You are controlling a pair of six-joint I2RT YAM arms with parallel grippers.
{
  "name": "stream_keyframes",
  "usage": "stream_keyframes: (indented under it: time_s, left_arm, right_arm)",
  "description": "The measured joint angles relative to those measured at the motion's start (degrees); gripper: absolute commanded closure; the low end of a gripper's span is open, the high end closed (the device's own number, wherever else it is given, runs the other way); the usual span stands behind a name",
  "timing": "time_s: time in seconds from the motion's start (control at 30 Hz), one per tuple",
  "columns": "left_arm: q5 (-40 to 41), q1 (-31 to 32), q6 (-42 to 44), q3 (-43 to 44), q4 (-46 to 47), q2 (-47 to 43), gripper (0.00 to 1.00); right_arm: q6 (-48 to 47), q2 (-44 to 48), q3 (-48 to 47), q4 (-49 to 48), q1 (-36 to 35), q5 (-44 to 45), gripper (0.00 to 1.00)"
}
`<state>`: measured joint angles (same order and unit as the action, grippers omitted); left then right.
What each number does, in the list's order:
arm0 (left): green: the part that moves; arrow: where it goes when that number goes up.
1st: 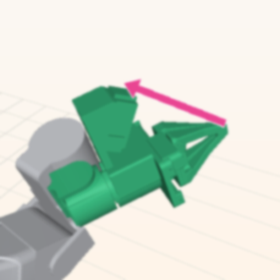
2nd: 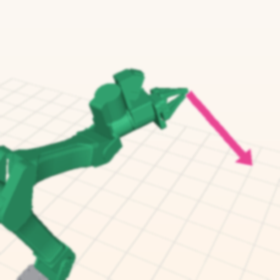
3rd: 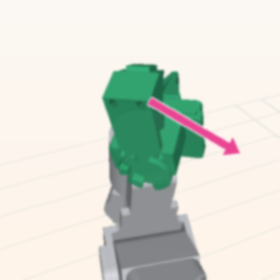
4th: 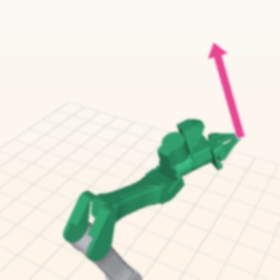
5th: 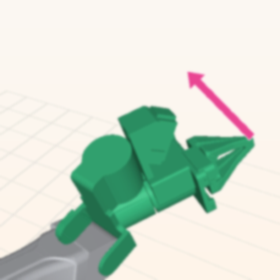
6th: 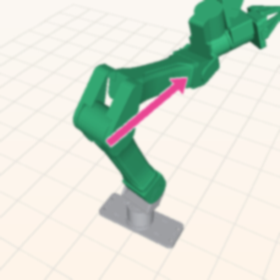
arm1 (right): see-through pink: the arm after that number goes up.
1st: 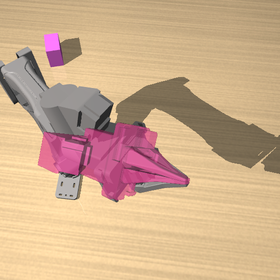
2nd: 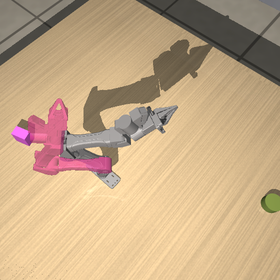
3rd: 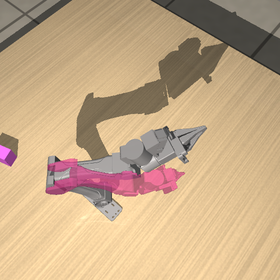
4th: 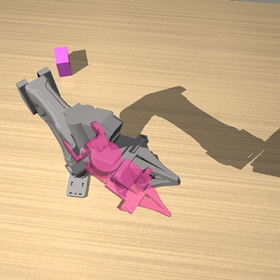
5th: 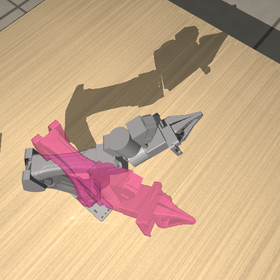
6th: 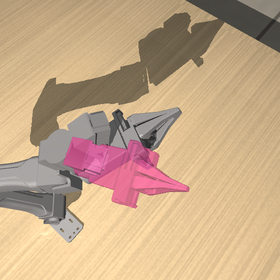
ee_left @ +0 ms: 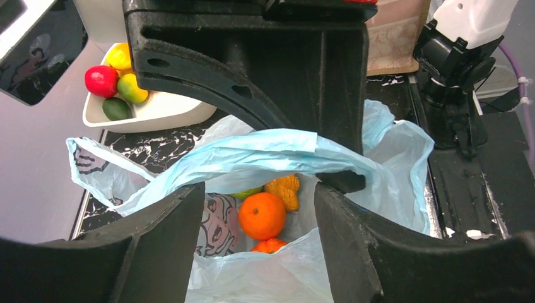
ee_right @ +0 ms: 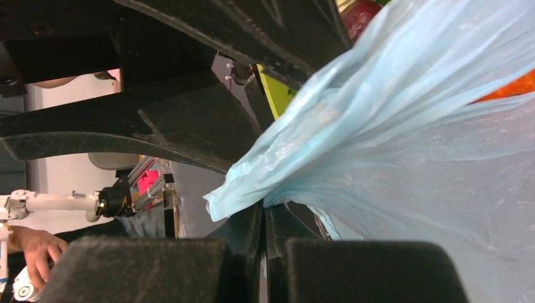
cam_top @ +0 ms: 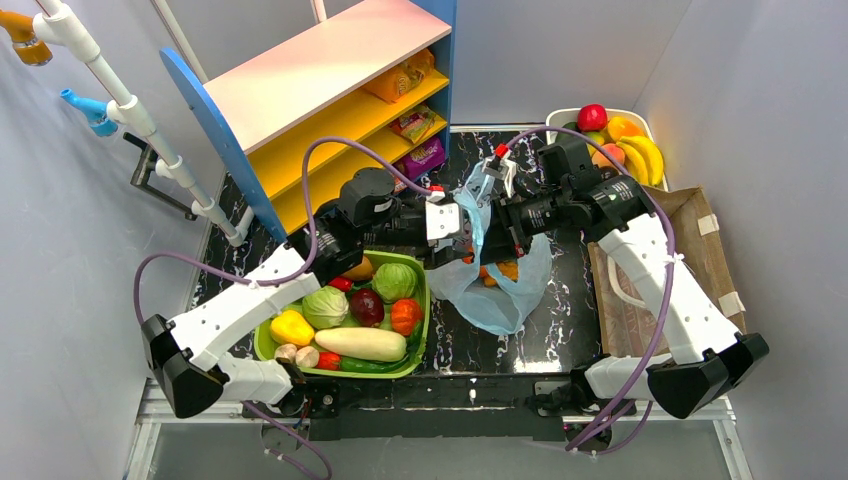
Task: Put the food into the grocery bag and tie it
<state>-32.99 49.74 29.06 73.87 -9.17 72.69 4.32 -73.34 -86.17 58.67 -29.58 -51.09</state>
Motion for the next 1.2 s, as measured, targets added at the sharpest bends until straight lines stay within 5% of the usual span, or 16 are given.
stream_keyframes:
  time_s: [0.67,0.9,1.07,1.2]
  left_arm:
    - [-1.57,0.15,-5.6,-3.67,12.85,2.75,0.35]
    - [-2.73,0.11,-10.12,-5.05,17.07,2.73,0.47]
    - [-3.21,-0.04,-12.68,-5.42,19.12,2.73,0.31]
    - [-3.39,-0.5,-15.15,-5.88,20.74,2.75,0.33]
  right_arm:
    - [2.99,0.0,0.0,-0.17,0.13,-7.98,0.99]
    - [3.69,-0.04,0.02,-0.83,0.74,-10.86,0.99]
    - [4.46,-0.02,0.09,-1.9,1.46,-12.83,0.99]
    - [5.38,0.0,0.74,-2.64,2.01,-14.99,0.99]
